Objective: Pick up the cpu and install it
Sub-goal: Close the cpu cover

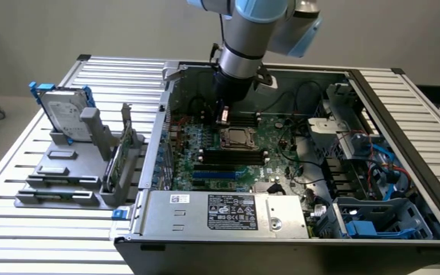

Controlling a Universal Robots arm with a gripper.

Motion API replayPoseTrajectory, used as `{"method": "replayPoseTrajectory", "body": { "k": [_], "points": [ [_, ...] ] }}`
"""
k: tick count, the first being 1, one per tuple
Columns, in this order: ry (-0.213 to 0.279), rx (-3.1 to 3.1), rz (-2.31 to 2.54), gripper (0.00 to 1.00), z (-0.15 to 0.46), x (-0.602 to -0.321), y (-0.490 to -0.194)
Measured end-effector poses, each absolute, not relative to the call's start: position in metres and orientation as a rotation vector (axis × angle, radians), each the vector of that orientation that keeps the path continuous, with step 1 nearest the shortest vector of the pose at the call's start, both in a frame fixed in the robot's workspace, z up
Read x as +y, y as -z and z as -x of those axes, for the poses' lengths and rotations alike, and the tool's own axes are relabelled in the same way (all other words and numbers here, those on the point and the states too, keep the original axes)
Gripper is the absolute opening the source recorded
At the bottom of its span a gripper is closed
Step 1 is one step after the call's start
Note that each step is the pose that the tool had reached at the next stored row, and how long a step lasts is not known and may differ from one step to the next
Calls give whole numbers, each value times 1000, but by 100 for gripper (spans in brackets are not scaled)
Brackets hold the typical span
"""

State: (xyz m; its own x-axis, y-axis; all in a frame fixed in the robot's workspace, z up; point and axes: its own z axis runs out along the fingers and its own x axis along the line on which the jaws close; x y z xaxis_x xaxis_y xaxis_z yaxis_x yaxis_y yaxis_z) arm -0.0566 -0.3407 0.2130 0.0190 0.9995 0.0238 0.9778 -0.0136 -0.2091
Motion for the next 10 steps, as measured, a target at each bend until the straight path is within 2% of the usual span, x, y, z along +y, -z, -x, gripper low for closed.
{"method": "replayPoseTrajectory", "body": {
  "k": [10],
  "points": [
    [-190, -2077, 2110, 11, 78, -343, -218]
  ]
}}
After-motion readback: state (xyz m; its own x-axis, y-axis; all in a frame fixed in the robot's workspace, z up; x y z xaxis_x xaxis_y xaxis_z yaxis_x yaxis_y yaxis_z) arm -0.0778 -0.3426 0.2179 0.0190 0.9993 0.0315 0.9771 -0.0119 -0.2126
